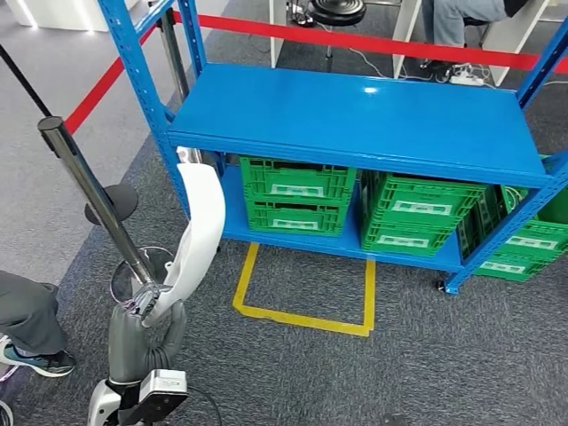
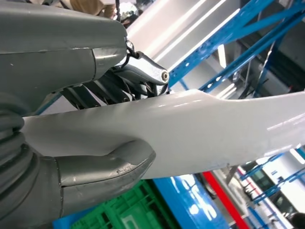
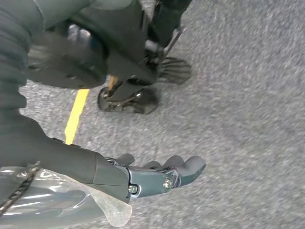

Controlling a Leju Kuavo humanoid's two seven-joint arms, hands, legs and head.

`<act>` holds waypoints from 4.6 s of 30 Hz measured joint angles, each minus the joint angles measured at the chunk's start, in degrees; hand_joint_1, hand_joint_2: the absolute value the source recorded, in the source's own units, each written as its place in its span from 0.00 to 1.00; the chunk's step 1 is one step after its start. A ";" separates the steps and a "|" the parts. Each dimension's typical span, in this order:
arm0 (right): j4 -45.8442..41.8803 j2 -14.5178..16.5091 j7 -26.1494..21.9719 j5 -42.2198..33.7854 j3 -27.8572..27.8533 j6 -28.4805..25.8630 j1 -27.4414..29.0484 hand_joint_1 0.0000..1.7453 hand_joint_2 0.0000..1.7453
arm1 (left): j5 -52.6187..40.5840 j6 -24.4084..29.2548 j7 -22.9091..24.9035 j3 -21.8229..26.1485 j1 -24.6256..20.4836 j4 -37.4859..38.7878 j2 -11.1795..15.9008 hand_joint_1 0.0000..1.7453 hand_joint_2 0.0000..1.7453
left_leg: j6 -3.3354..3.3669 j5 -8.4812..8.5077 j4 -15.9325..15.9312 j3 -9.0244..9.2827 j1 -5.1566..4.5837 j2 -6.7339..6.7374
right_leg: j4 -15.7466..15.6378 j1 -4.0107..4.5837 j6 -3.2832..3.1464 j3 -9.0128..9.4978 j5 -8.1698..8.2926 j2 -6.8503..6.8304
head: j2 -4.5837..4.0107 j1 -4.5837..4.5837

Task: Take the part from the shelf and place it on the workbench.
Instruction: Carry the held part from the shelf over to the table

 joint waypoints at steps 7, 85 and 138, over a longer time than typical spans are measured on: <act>-13.54 4.67 -1.15 5.66 -7.13 4.70 4.92 0.00 1.00 | 1.26 -2.09 -1.57 0.79 -1.49 2.03 -0.51 1.00 1.00 | -1.83 -8.02 0.15 8.95 2.05 -0.12 | 4.67 -0.79 1.56 -11.19 6.99 -1.17 | 0.00 -0.18; -1.30 -2.46 -18.12 15.36 -31.86 0.93 -4.83 0.00 1.00 | 4.94 -9.46 -6.15 -1.04 -5.11 5.35 -0.34 1.00 1.00 | -2.17 -4.58 0.36 4.72 2.02 4.31 | 3.17 -1.95 1.73 -7.06 4.28 -1.53 | 0.00 0.19; 0.80 -2.48 -18.50 13.36 -35.78 1.06 -4.59 0.00 1.00 | 3.93 -9.72 -7.32 -3.26 -5.68 5.81 -0.71 1.00 1.00 | 0.24 -4.32 -0.80 5.25 1.93 2.84 | 18.13 -2.12 3.95 -16.59 0.08 0.17 | 0.00 0.66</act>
